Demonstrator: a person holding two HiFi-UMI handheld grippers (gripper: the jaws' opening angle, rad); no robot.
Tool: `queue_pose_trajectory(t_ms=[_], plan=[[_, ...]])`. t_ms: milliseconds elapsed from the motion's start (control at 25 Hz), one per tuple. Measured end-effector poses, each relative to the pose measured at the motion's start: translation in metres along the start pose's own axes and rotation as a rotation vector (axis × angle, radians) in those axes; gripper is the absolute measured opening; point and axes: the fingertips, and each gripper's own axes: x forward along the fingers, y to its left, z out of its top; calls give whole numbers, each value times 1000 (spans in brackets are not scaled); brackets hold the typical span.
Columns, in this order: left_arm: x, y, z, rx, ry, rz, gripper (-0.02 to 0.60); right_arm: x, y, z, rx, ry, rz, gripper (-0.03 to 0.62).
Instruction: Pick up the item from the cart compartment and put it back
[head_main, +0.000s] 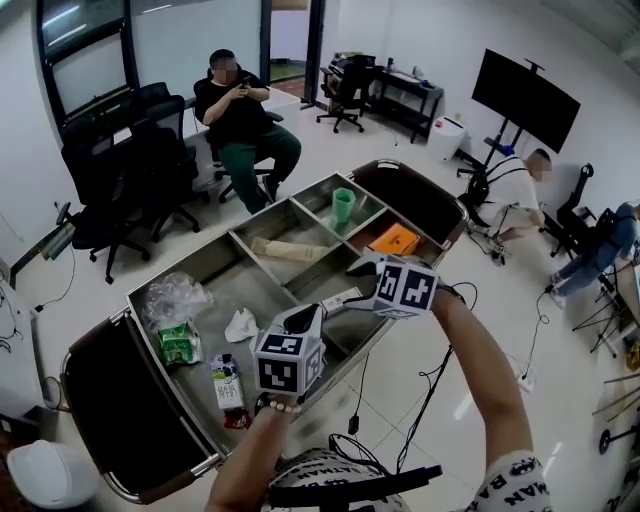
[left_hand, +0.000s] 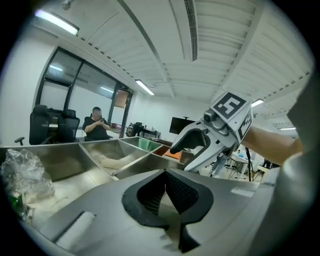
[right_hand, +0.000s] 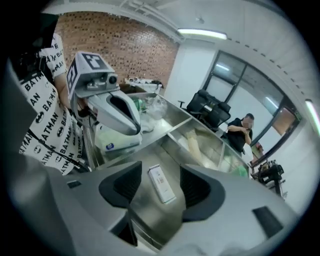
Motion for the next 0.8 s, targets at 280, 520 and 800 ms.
queue_pose_trajectory(t_ms=[280, 520, 800], plan=[[11, 9, -17, -24, 79, 22, 5, 60, 7, -34, -47, 184, 162, 291], [14, 12, -25, -39, 111, 23, 5, 90, 6, -56, -68, 302, 223, 287], [17, 12, -33, -21, 128, 9, 5, 109, 25, -68, -89, 359, 296, 258]])
